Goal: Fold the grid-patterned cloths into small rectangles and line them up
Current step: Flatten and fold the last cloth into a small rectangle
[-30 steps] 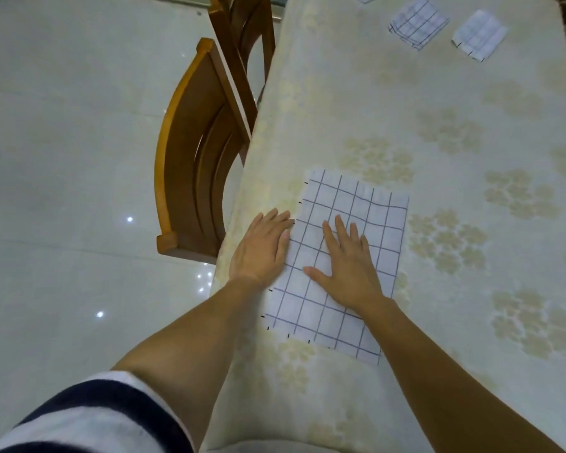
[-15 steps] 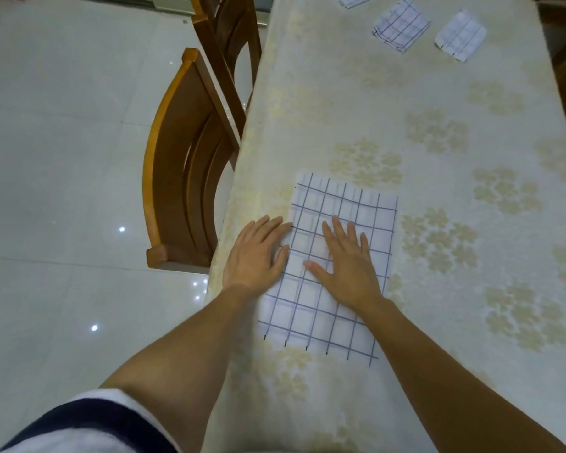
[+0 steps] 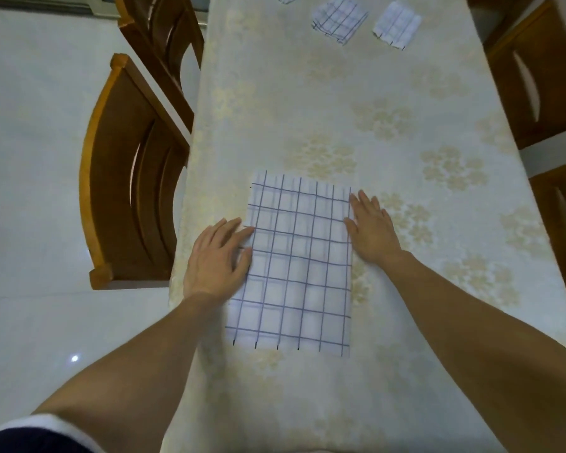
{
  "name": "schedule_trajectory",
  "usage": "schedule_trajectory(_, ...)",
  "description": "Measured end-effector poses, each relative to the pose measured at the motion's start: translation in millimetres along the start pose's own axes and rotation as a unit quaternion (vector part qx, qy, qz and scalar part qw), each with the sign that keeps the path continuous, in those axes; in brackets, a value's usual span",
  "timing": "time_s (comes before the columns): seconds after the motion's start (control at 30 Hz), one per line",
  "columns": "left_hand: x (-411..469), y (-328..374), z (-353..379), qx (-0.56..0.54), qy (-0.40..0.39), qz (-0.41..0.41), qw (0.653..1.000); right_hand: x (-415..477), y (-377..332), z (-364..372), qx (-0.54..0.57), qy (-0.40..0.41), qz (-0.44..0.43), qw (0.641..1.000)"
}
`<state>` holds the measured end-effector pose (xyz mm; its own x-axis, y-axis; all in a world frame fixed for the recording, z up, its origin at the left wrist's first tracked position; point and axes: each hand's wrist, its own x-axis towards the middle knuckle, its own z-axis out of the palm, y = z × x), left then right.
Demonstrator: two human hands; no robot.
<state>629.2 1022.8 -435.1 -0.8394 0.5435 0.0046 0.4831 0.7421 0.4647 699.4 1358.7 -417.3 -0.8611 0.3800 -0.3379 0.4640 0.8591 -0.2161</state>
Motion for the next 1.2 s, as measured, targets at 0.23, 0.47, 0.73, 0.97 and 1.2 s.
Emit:
schedule_trajectory(0.23, 0, 1, -1, 0.002, -0.009, -0.007, 1.000, 8, 5, -4, 0.008, 0.002, -0.012, 1.000)
schedule_trajectory(0.47, 2, -1, 0, -0.012, -0.008, -0.015, 1.000, -11, 6, -2, 0.131, 0.093, -0.001, 0.987)
schedule_trajectory(0.73, 1, 2, -3, 0.017, -0.029, 0.000, 0.999, -29, 6, 22, 0.028, 0.036, -0.025, 0.999)
schedule_trajectory(0.97, 1, 0, 0, 0.035, -0.026, 0.004, 0.999, -30, 4, 22, -0.013, 0.035, -0.022, 0.999)
schedule_trajectory(1.2, 2, -1, 1, 0.035, -0.026, 0.001, 0.999, -13, 11, 11, -0.044, -0.002, -0.023, 0.999)
